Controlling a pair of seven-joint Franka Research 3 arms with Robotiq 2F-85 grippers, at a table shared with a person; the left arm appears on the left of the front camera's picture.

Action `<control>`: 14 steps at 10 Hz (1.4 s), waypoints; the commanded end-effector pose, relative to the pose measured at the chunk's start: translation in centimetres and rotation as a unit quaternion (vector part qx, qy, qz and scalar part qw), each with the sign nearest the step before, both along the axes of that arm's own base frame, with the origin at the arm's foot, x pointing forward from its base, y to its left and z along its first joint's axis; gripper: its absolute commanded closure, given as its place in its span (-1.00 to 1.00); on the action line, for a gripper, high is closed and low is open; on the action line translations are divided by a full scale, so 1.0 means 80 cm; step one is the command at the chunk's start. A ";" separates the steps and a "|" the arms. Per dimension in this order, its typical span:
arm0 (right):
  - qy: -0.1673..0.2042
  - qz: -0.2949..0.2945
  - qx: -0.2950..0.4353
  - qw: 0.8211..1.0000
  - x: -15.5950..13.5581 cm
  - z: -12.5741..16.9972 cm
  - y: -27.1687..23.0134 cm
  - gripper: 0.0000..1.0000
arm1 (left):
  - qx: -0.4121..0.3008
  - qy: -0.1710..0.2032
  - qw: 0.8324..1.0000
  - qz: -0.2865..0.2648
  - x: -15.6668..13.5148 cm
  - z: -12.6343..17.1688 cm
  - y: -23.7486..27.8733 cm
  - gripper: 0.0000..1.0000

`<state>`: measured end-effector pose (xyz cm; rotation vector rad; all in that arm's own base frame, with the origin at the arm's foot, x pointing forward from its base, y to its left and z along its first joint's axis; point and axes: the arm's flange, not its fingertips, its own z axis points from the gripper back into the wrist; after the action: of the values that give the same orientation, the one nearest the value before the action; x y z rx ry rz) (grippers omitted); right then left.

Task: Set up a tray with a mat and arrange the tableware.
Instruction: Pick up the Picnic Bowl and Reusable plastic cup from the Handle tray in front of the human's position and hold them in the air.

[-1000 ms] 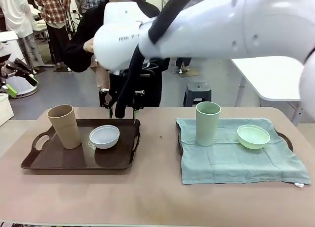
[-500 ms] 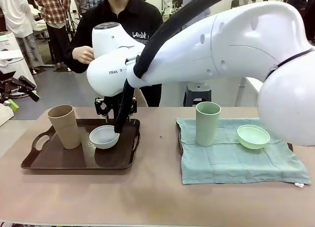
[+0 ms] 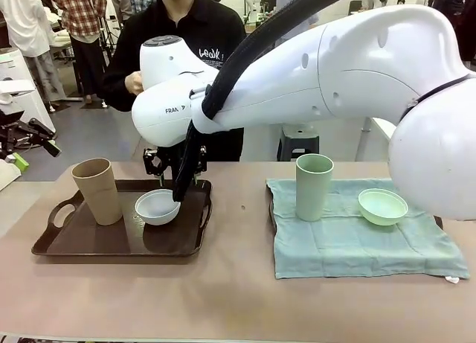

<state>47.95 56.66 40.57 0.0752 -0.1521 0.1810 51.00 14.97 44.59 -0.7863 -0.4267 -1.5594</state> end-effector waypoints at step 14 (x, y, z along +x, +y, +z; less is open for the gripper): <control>0.011 0.047 -0.019 0.999 0.015 -0.063 0.013 -0.69 | -0.029 -0.024 0.996 0.080 0.010 -0.089 -0.034 -1.00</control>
<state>48.83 57.06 35.56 0.0566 -0.1155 0.2559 51.69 12.87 38.24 -0.7455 -0.5107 -1.4317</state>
